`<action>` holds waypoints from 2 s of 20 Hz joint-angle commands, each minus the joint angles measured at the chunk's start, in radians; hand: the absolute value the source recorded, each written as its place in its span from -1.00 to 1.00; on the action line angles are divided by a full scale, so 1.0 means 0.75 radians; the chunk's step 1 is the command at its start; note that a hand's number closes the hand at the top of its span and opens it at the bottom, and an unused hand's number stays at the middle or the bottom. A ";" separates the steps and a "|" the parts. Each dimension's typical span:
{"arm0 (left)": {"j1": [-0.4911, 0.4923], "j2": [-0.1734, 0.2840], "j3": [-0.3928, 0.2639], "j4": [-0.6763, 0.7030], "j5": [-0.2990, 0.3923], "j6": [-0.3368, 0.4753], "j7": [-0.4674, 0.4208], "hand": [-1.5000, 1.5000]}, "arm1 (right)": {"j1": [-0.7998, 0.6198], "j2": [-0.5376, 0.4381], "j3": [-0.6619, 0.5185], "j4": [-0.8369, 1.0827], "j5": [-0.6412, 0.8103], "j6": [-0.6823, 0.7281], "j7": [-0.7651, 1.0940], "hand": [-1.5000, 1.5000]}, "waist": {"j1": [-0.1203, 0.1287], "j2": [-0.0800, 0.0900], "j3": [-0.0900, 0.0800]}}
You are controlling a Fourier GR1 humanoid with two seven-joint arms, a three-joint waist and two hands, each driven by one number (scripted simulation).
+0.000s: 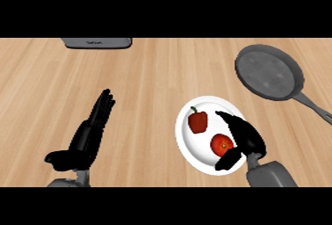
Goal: Pick the tomato from the plate and place it in the pan
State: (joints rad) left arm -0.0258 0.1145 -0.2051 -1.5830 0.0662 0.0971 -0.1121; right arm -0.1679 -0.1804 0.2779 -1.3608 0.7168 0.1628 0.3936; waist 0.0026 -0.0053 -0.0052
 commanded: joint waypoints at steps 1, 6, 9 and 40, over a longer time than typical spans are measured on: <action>0.027 -0.035 -0.022 0.017 -0.037 0.016 -0.062 0.00 | 0.001 -0.026 0.079 0.118 0.063 0.046 -0.101 1.00 | 0.004 0.008 0.007; 0.031 0.000 0.014 -0.013 -0.010 -0.039 0.000 0.00 | -0.059 -0.022 0.045 0.251 0.145 -0.036 -0.178 1.00 | 0.005 0.008 0.007; 0.087 0.035 0.032 -0.112 0.004 -0.061 0.036 0.00 | -0.005 -0.048 0.049 0.183 0.178 -0.059 -0.200 1.00 | 0.004 0.006 0.007; 0.067 -0.044 0.048 -0.064 -0.058 -0.067 0.012 0.00 | -0.252 0.067 -0.310 -0.388 0.167 -0.258 -0.128 1.00 | 0.007 0.008 0.007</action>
State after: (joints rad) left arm -0.0069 0.0795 -0.1622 -1.6025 0.0322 0.0484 -0.0979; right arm -0.3030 -0.1470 0.1426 -1.7204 0.8926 0.0059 0.3037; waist 0.0004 -0.0012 0.0000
